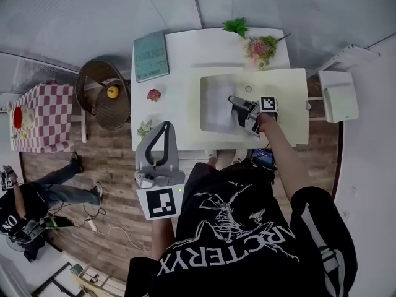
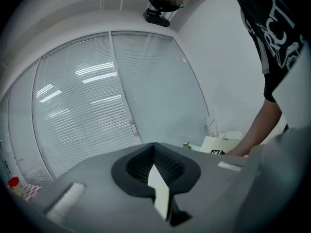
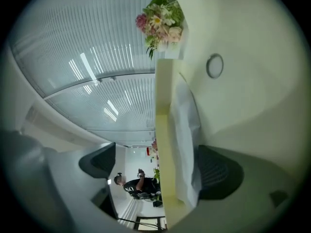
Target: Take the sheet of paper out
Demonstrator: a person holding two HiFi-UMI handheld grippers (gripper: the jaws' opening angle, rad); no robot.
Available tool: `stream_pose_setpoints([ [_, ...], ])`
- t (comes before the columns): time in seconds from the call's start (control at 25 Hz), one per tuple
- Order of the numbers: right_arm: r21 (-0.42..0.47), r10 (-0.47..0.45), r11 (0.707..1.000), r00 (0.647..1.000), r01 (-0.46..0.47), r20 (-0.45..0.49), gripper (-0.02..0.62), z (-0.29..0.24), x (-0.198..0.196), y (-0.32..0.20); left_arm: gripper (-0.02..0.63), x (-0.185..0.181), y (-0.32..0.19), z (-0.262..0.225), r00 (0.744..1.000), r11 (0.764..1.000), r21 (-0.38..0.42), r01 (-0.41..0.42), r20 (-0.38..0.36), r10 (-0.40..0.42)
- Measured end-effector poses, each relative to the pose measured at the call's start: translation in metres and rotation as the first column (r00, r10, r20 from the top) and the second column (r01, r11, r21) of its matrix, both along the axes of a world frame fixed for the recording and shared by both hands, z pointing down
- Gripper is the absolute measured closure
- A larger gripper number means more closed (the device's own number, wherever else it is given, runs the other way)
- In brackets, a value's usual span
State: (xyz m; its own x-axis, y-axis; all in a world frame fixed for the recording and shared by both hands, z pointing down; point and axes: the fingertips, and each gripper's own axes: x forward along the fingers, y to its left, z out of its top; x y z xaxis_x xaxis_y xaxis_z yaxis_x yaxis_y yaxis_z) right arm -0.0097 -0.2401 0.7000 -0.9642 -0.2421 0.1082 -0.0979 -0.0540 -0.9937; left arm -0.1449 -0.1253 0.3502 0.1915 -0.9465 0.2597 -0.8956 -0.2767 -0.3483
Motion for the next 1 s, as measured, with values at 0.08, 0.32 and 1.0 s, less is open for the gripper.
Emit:
stream_pose_setpoints([
  [0.08,-0.014,-0.032,0.999,0.999,0.032,0.026,0.052,-0.001,-0.011,-0.002,0.594,-0.003,0.003,0.000,1.000,1.000,-0.008,0.013,0.012,-0.013],
  [0.32,-0.045,-0.104,0.993,0.992,0.107,0.066,0.057,-0.003,-0.041,-0.005,0.594,-0.007,0.013,0.002,0.998,0.999,-0.027,0.047,0.036,-0.046],
  [1.0,-0.092,-0.075,0.994,0.980,0.058,-0.185,0.581,0.039,-0.021,0.000,0.594,0.001,0.018,0.007,0.999,0.999,-0.018,0.034,0.025,-0.033],
])
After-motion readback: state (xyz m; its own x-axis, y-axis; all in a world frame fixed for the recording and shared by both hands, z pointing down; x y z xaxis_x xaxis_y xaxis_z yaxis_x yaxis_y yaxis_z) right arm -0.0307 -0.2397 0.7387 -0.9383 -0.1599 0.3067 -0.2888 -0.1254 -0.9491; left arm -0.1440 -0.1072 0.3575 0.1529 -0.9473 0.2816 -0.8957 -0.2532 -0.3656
